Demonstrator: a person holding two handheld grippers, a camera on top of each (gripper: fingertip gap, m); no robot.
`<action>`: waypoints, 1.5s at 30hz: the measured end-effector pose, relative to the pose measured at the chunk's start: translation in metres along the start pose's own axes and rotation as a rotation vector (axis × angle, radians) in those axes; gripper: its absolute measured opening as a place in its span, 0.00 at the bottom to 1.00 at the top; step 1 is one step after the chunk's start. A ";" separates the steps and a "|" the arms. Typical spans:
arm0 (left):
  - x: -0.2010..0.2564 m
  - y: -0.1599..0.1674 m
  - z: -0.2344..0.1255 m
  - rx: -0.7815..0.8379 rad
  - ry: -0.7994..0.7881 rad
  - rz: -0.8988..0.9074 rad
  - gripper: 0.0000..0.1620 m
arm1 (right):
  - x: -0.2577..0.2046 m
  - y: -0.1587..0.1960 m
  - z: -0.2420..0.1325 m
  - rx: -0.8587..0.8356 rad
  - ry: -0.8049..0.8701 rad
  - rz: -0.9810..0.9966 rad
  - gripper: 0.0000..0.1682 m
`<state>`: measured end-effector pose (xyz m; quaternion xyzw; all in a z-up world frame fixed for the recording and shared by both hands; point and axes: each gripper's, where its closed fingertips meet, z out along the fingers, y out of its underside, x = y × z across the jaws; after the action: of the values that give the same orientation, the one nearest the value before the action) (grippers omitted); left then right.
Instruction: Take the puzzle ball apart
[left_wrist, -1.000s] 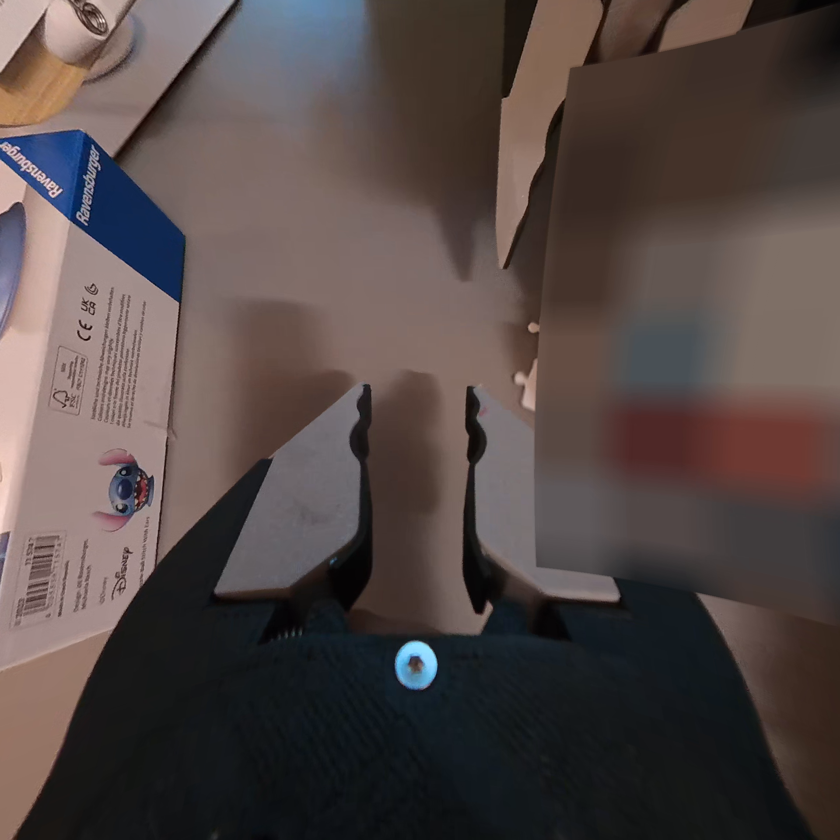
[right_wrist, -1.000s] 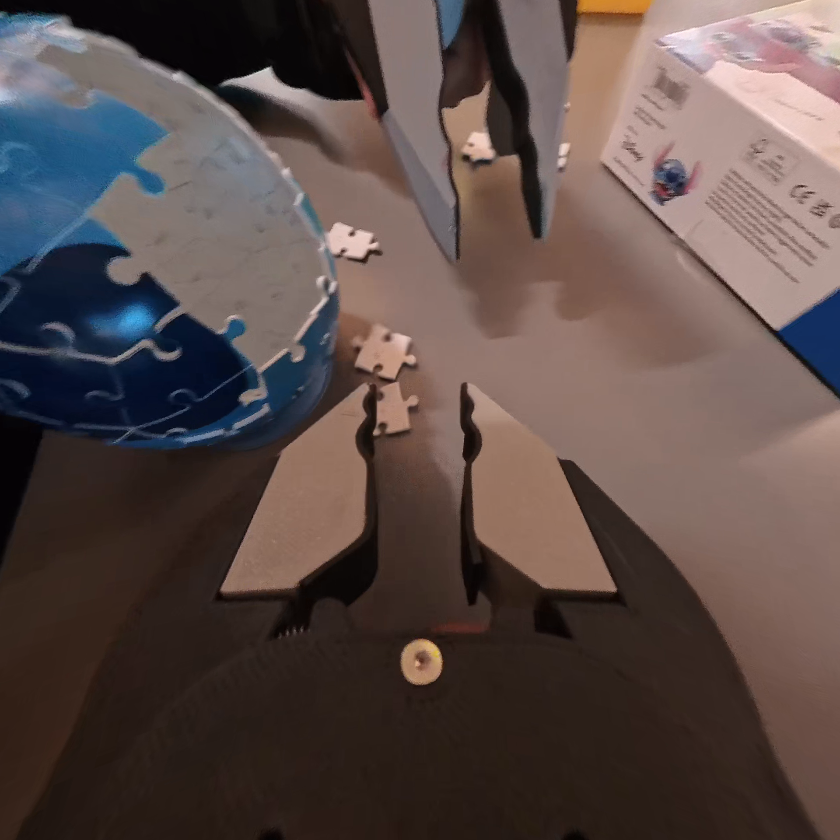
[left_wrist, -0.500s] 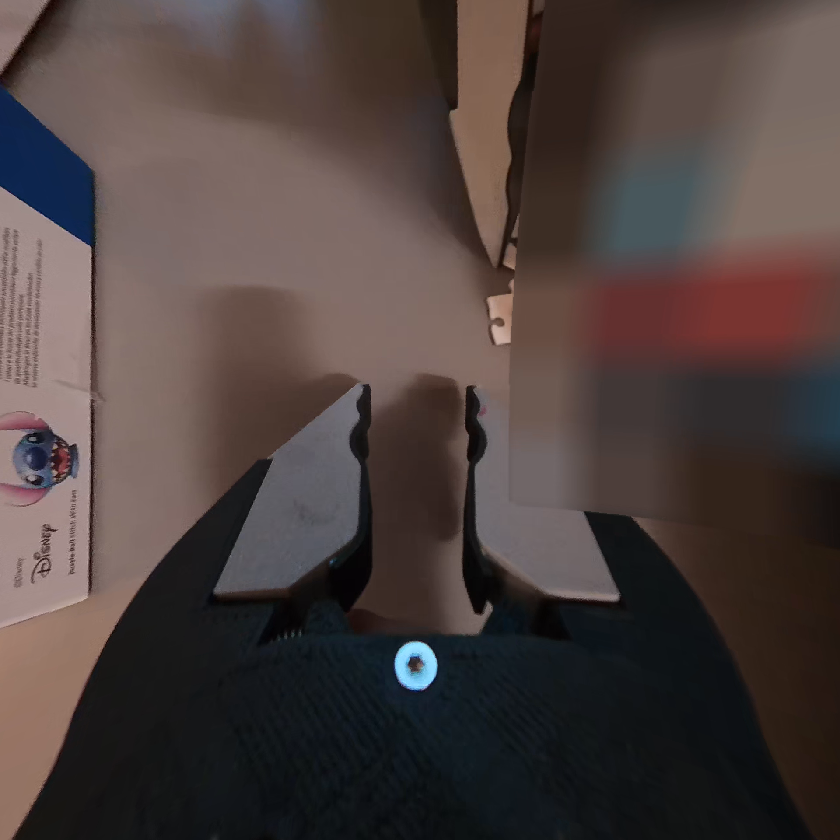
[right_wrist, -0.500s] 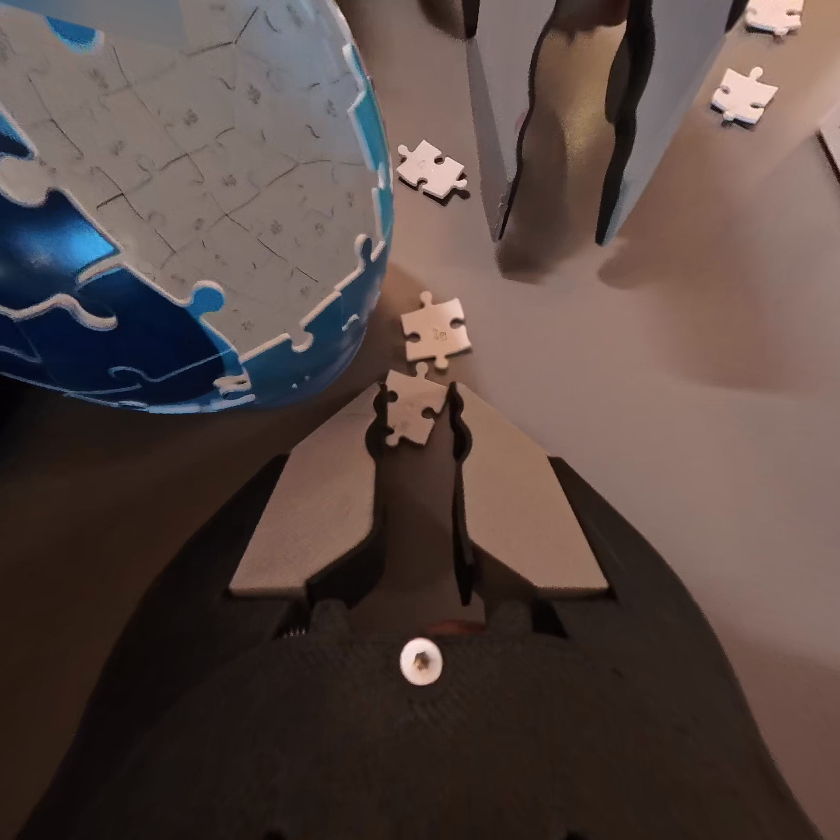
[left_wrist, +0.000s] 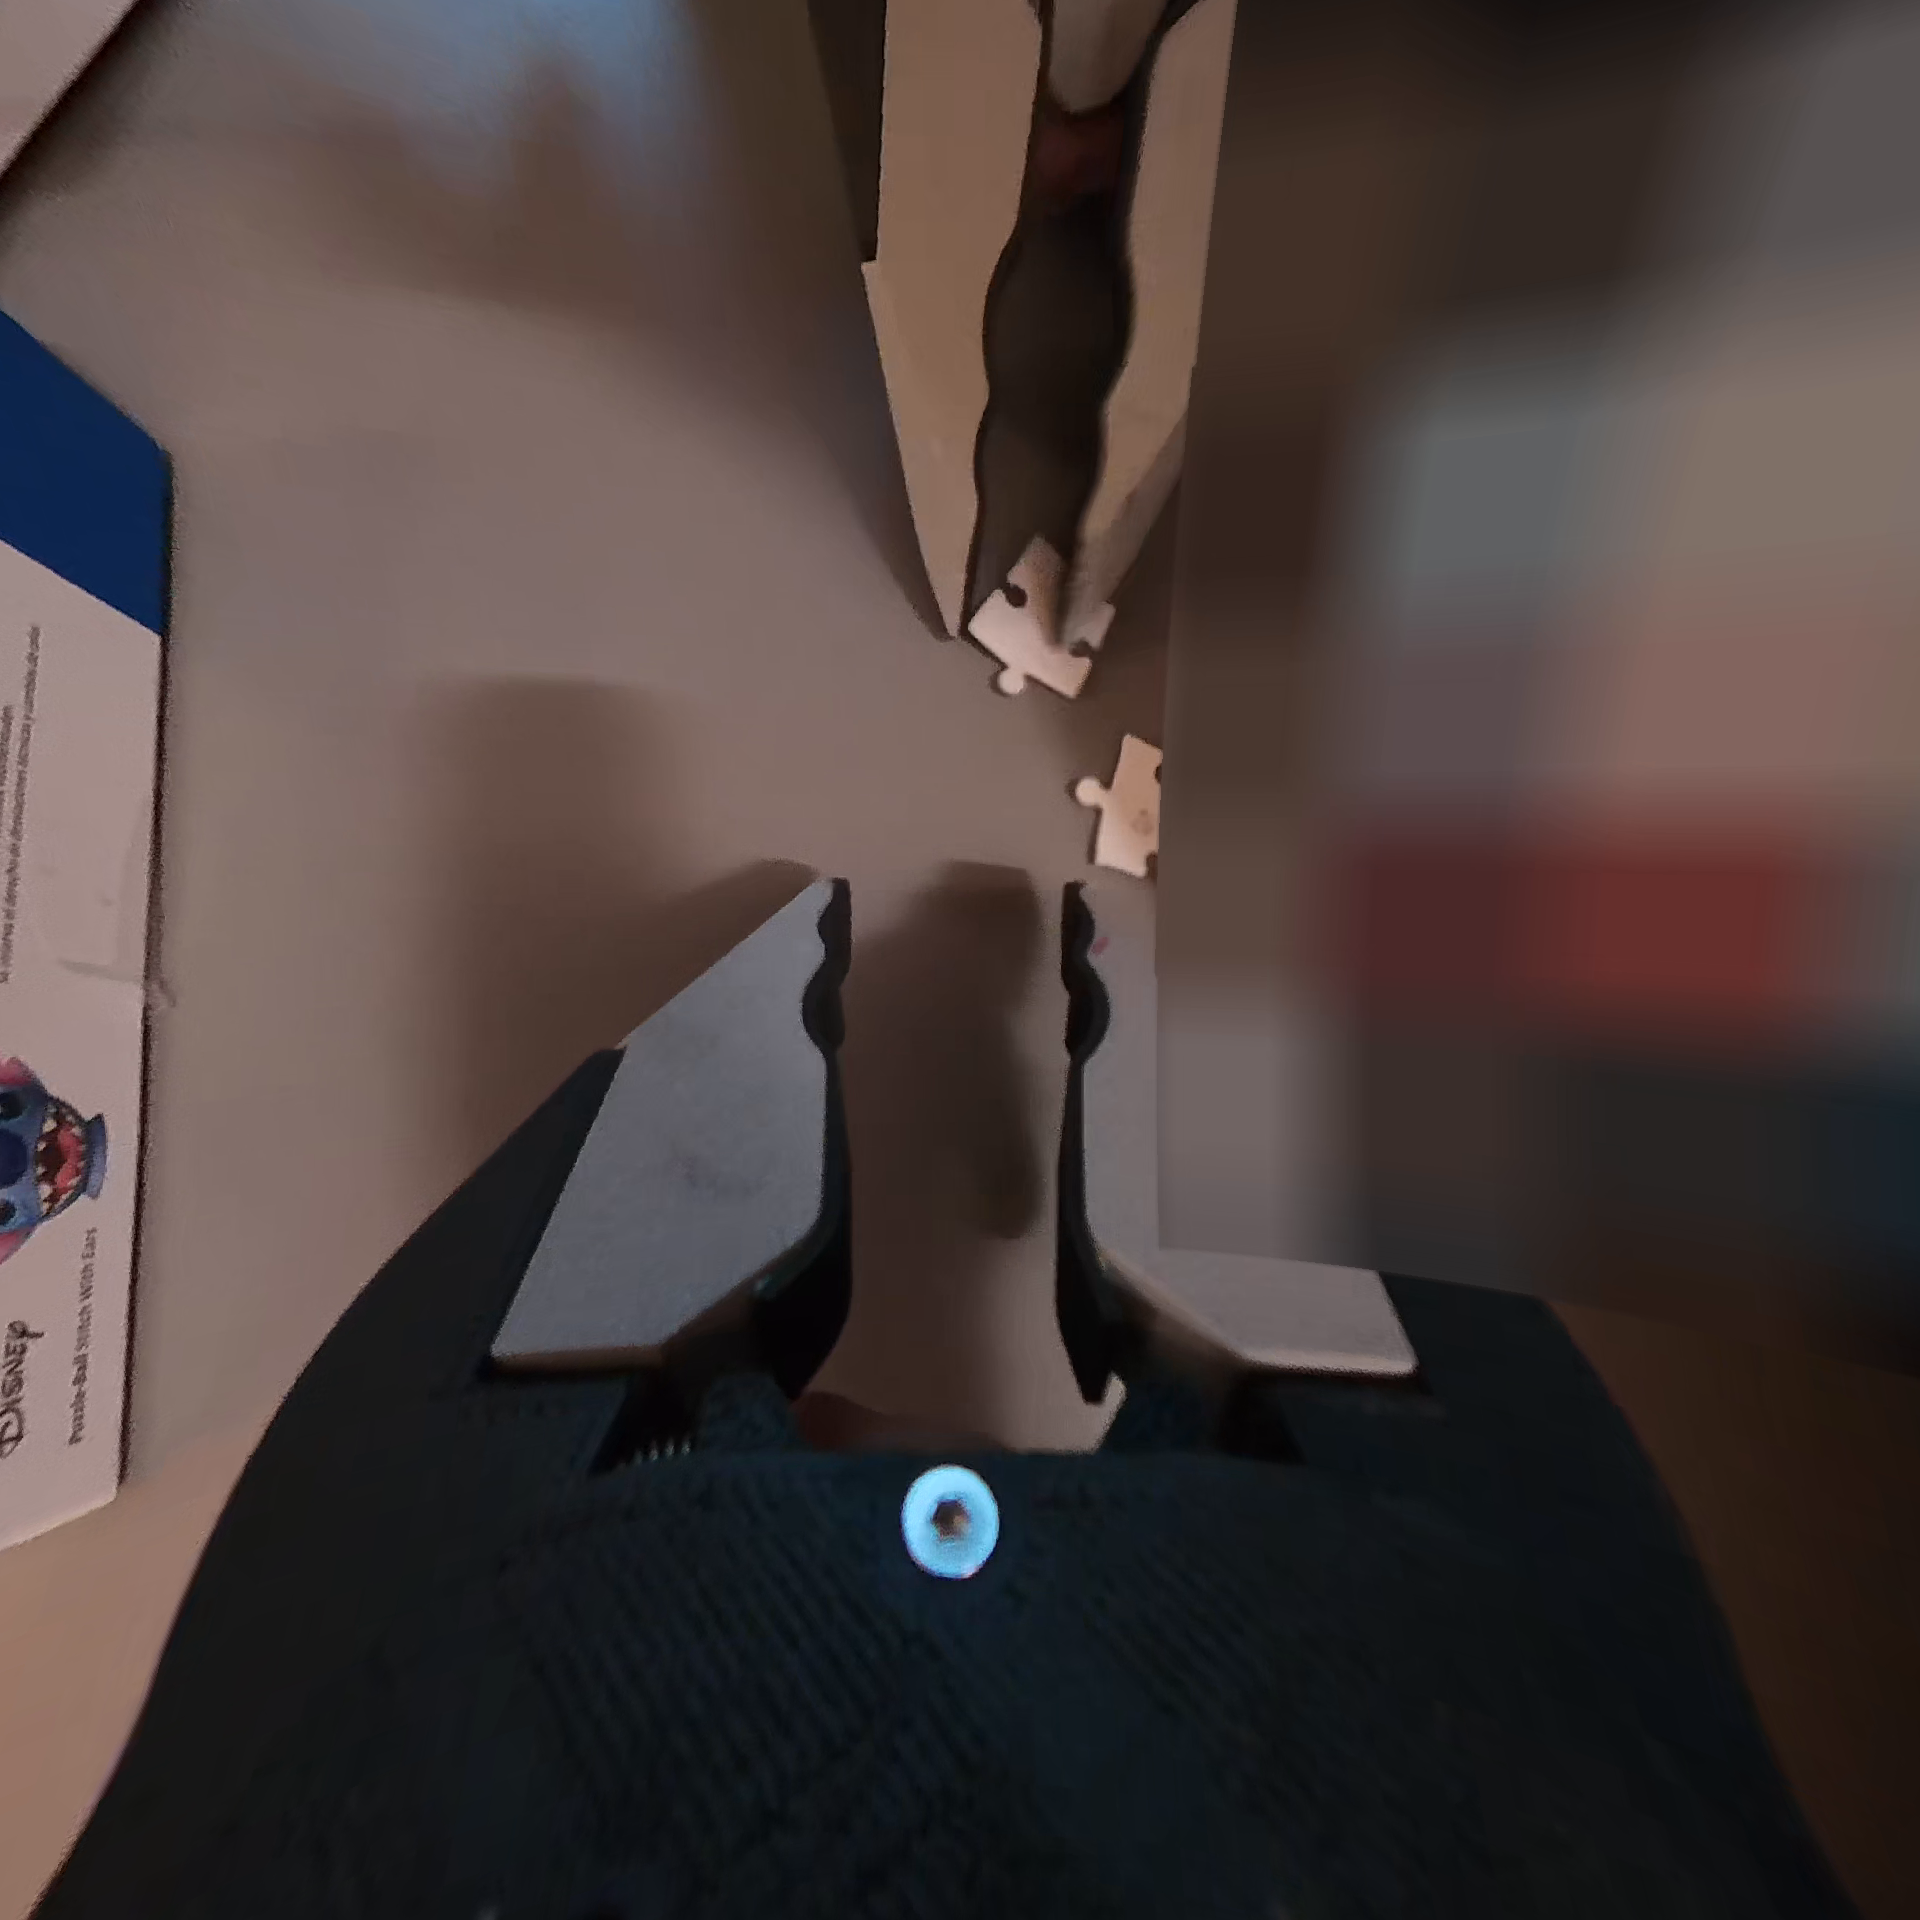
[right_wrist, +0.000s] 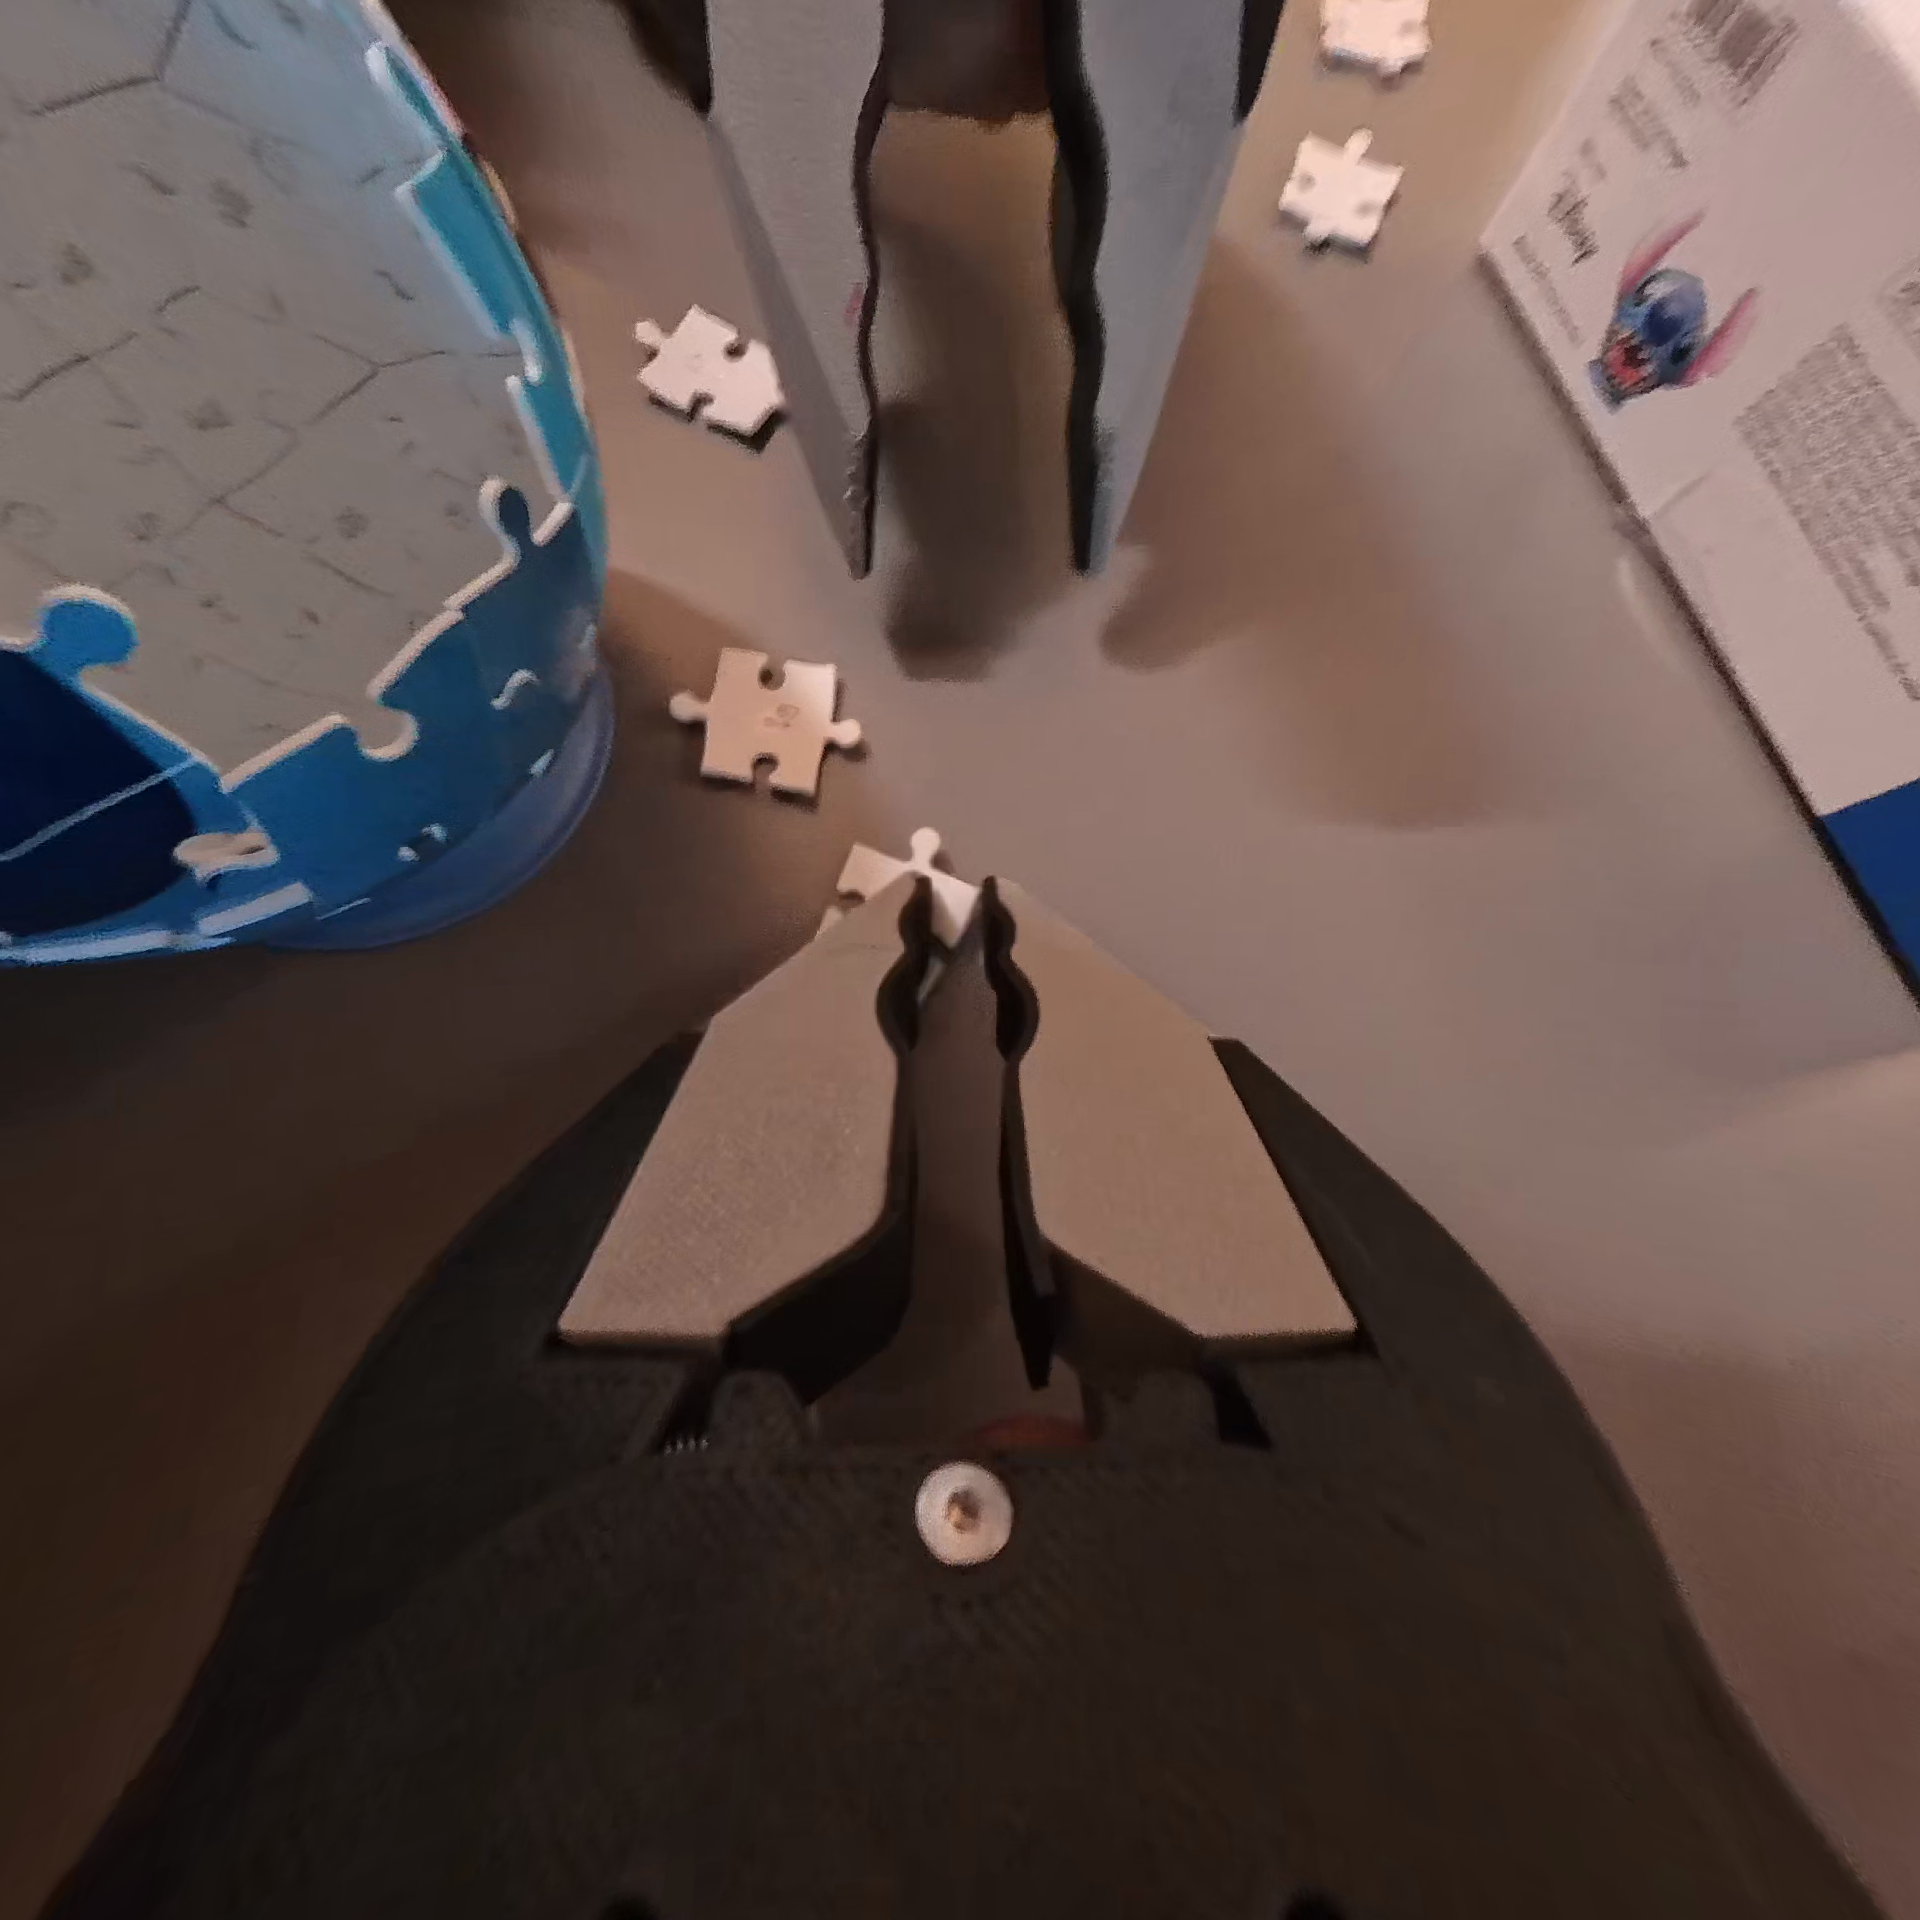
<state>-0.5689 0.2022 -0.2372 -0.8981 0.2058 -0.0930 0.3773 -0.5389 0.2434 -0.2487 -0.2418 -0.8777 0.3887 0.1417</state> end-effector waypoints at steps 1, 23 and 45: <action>0.002 -0.004 0.002 0.013 0.013 -0.014 0.24 | 0.004 -0.004 -0.002 0.030 0.014 0.010 0.01; -0.006 -0.100 -0.015 0.407 0.101 -0.243 0.06 | 0.037 -0.075 -0.075 0.583 0.130 0.401 0.00; 0.011 -0.088 -0.006 0.337 0.176 -0.203 0.00 | 0.021 -0.089 -0.059 0.558 0.085 0.401 0.00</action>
<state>-0.5349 0.2490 -0.1693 -0.8269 0.1279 -0.2417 0.4914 -0.5595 0.2389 -0.1416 -0.3776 -0.6658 0.6234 0.1597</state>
